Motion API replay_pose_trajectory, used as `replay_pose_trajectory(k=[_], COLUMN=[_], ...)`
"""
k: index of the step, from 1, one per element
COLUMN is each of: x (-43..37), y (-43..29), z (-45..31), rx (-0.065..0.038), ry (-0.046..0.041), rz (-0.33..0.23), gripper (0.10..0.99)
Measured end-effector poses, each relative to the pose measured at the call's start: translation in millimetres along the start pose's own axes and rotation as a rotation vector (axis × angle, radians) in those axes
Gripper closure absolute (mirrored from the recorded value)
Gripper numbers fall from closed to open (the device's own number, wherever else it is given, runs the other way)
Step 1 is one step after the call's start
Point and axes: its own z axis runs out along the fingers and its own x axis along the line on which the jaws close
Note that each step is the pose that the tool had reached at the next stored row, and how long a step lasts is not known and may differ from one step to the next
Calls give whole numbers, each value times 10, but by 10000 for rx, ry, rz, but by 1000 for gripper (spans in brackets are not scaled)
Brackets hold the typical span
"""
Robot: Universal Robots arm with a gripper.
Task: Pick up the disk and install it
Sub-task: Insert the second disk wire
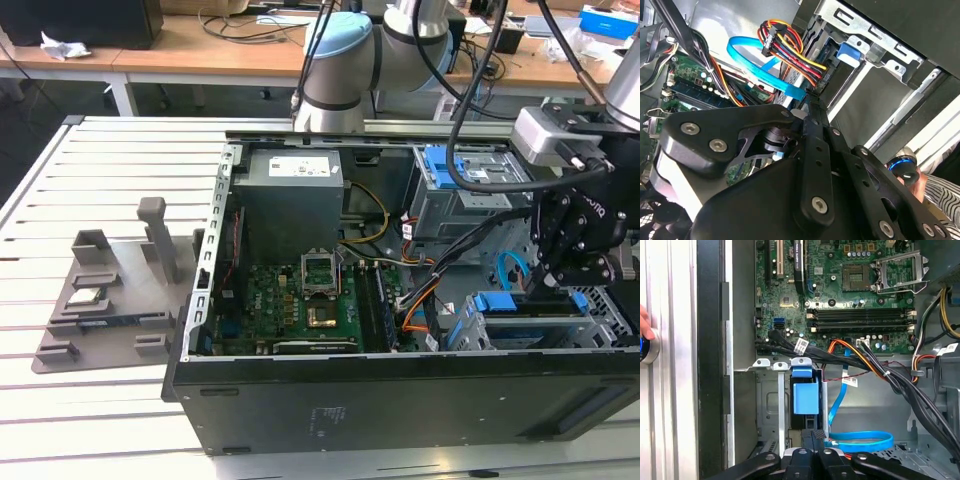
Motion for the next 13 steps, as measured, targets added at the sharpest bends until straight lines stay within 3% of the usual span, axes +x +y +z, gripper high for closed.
replay_pose_trajectory(k=[1,3,7,8,11,13], x=[0,-1,-70,-93,-99,-99], y=[0,1,10,12,20,20], z=[1,-14,-156,-210,-398,-406], rx=[0,0,2,2,2,2], ry=[-2,-11,-4,0,-2,-5], rz=[0,0,1,0,1,1], gripper=[910,910,925,984,984,984])
